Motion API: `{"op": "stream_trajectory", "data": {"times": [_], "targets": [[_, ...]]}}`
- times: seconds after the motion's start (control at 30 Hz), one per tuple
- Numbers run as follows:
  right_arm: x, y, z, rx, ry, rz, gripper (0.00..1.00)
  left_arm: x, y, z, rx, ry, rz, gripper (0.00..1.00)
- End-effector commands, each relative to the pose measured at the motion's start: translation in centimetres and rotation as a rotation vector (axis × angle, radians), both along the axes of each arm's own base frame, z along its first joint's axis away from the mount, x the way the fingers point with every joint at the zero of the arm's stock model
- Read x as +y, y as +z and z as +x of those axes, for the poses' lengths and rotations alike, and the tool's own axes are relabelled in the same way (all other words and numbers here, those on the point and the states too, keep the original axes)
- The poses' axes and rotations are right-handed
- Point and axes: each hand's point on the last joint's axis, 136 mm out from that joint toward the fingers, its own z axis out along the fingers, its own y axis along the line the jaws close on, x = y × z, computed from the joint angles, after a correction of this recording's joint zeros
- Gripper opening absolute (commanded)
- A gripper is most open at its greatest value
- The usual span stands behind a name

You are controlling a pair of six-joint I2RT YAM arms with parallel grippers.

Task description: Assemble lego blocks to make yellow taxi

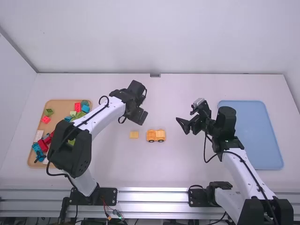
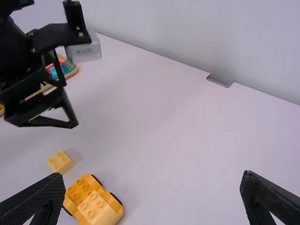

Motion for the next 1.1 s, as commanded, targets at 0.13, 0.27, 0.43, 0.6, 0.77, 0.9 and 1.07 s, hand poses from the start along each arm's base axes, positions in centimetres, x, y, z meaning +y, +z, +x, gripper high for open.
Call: {"op": "stream_trajectory", "data": {"times": [0.13, 0.27, 0.43, 0.6, 0.77, 0.9, 1.07], "targets": [[0.1, -0.1, -0.2, 0.003, 0.006, 0.006, 0.98, -0.9, -0.8, -1.6, 0.051, -0.599, 0.002, 0.99], [0.1, -0.1, -0.2, 0.004, 0.008, 0.007, 0.98, -2.2, -1.0, -4.1, 0.076, -0.872, -0.178, 0.99], [0.1, -0.1, -0.2, 0.003, 0.007, 0.007, 0.98, -2.6, -1.3, -6.4, -0.017, -1.156, -0.367, 0.99], [0.1, 0.0, -0.2, -0.002, 0.008, 0.007, 0.98, -1.9, -3.9, -6.6, -0.191, -1.180, -0.470, 0.99], [0.1, 0.0, -0.2, -0.001, 0.007, 0.006, 0.98, -1.3, -5.3, -6.5, -0.295, -1.117, -0.521, 0.99], [0.1, 0.0, -0.2, -0.001, 0.008, 0.007, 0.98, -0.7, -4.5, -6.9, -0.391, -1.060, -0.654, 1.00], [0.1, 0.0, -0.2, -0.001, 0.008, 0.007, 0.98, -0.6, -5.6, -6.9, -0.404, -1.010, -0.727, 0.99]]}}
